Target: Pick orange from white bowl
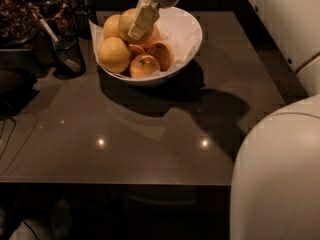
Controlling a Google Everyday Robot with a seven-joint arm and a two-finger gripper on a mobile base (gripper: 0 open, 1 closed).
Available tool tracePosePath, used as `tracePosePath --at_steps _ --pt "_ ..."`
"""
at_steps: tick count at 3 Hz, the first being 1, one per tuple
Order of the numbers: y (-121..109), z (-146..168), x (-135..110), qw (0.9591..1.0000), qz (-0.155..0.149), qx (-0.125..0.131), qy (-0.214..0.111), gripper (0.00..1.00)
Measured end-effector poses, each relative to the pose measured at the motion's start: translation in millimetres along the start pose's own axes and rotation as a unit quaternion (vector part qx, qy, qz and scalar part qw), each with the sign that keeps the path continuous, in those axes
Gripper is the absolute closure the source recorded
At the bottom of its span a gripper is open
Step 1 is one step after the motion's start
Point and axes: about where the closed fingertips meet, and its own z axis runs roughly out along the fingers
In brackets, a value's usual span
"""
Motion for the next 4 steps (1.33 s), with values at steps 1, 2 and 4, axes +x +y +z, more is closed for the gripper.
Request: tracePosePath --at_steps 1,2,4 --pt "1 1 -1 1.0000 -0.001 0.000 -0.001 1.00" --pt "5 -10 -4 0.9999 0.003 0.010 -0.004 1.00" --pt "15 -35 -16 0.9992 -0.002 0.039 -0.012 1.00"
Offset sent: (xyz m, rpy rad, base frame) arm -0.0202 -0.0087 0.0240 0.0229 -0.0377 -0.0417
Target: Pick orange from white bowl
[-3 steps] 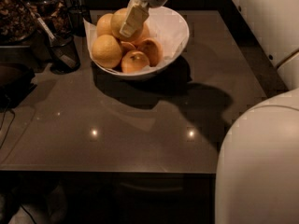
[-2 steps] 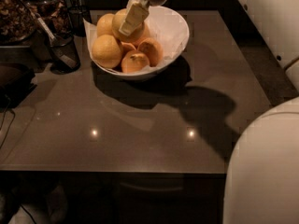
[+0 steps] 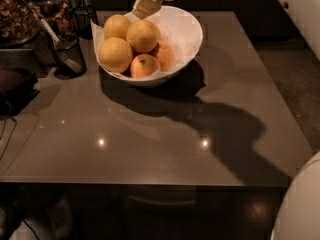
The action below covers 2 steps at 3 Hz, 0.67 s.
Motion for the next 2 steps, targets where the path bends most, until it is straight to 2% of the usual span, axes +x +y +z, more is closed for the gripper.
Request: tracePosePath --at_steps 1,2 --pt "0.2 -0.1 -0.2 1.0000 0.000 0.000 0.000 0.81" --pt "0.2 -0.1 -0.2 1.0000 0.000 0.000 0.000 0.58"
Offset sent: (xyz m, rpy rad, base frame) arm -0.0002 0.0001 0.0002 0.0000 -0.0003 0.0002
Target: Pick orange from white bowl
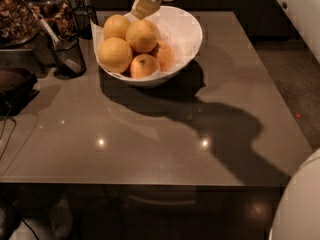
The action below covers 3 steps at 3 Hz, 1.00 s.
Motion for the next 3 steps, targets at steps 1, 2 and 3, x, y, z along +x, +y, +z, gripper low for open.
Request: tracePosePath --at_steps 1,2,3 --pt "0.0 0.0 0.0 1.0000 0.000 0.000 0.000 0.35" --pt "0.0 0.1 0.0 1.0000 0.000 0.000 0.000 0.11" --pt "0.0 0.1 0.0 1.0000 0.000 0.000 0.000 0.00"
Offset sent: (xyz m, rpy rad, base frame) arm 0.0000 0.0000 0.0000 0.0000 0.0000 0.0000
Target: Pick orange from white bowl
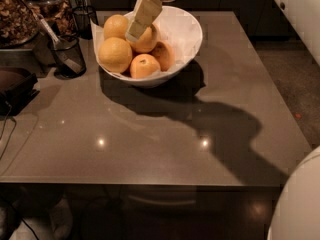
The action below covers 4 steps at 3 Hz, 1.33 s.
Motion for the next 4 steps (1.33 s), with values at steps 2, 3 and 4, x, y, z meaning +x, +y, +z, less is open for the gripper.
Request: tracePosePath --at_steps 2,3,4 --pt "-7 8 7 0.9996 0.011 0.011 0.022 0.00" --pt "-11 10 15 0.9990 0.020 0.011 0.038 0.19" --pt "-14 12 20 0.9986 0.023 0.005 0.048 0.33"
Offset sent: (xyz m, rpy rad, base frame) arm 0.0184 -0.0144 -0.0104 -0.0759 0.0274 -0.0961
